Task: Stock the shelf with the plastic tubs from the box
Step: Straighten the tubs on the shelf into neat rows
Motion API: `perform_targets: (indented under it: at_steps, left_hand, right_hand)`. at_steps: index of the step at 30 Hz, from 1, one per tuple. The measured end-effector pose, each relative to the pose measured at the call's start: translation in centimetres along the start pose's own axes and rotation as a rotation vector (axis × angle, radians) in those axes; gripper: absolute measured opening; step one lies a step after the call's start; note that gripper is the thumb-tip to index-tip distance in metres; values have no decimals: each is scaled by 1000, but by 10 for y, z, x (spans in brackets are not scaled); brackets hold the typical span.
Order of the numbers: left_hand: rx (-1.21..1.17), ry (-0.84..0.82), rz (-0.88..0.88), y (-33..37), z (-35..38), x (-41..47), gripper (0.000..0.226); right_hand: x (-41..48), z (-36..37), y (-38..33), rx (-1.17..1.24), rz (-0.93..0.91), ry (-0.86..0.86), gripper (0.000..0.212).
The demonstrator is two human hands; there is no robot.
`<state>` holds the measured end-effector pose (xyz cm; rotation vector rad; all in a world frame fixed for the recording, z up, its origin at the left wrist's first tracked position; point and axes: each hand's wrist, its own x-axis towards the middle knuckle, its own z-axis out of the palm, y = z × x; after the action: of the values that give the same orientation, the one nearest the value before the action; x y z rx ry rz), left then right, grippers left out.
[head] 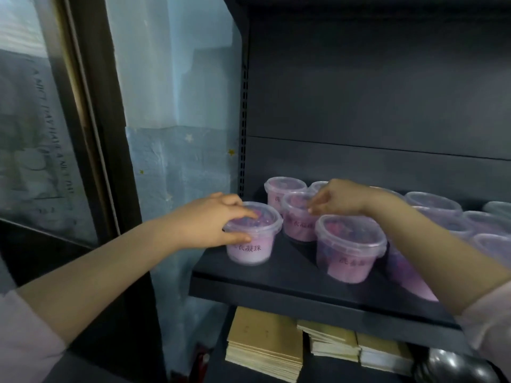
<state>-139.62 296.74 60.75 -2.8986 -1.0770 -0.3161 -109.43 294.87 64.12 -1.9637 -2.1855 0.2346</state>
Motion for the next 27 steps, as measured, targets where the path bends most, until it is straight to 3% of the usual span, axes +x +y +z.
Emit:
perform_targets:
  at_steps: [9,15,19,23,27]
  left_hand:
    - [-69,10,143,-34,-5,-11,50]
    - [-48,44,198,-39,-2,-10,52]
    - [-90,69,204,-42,1,-11,52]
    - [-214,74,196,-42,5,-17,47]
    - [-256,106,206,-31,11,-20,47]
  right_hand:
    - [7,20,-29,173,85,55,19]
    - [12,24,-24,357,88,-4,16]
    - [7,28,-25,316,98,26,22]
    - [-14,23,-28,102,98,123,33]
    - [-53,7,-17,47,95,145,27]
